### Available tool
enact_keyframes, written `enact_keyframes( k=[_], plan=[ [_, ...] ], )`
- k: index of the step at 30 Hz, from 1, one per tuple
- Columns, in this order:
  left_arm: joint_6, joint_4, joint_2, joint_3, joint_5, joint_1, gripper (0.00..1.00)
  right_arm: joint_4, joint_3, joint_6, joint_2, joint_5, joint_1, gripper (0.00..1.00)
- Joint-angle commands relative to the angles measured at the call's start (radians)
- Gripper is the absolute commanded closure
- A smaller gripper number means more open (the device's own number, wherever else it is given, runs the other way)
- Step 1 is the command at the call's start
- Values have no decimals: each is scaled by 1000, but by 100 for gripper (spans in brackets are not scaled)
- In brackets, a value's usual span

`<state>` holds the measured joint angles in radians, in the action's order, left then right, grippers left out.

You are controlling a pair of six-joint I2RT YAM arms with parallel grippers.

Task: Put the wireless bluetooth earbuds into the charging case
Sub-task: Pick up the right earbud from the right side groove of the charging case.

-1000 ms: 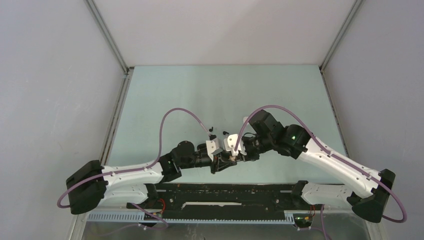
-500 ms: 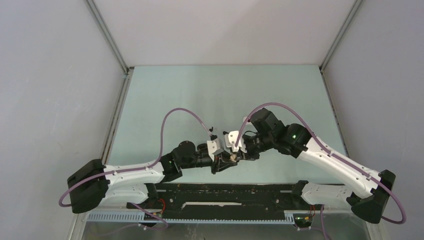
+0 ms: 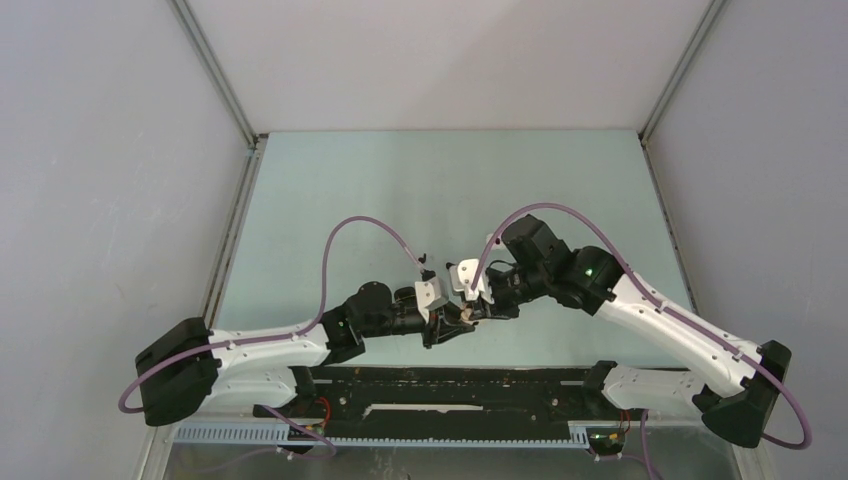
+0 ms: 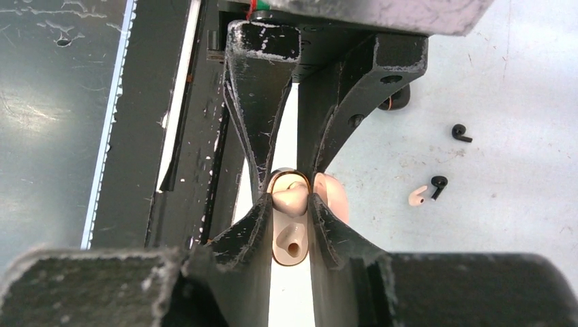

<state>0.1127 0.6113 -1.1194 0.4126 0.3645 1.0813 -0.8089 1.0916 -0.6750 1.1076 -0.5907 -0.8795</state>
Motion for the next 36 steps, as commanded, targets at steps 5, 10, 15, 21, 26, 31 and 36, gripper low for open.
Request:
enact_keyframes(
  k=[5,10,15,21,26,31,36],
  plan=[
    [-3,56,1,16,-135,3,100,112,40,94,-39,80,59,96],
    [7,61,-25,24,-240,7,100,160,40,145,-34,133,96,100],
    [-7,67,-6,8,-322,11,100,173,40,163,-23,185,110,100],
    [-18,67,17,-7,-376,12,100,167,40,173,-11,172,118,100],
    [-15,104,17,-22,-413,13,100,159,40,169,-10,165,118,100],
    [-18,125,21,-27,-406,12,100,154,40,170,0,168,118,100],
    [-21,145,27,-39,-401,13,100,151,40,171,14,156,116,100]
  ],
)
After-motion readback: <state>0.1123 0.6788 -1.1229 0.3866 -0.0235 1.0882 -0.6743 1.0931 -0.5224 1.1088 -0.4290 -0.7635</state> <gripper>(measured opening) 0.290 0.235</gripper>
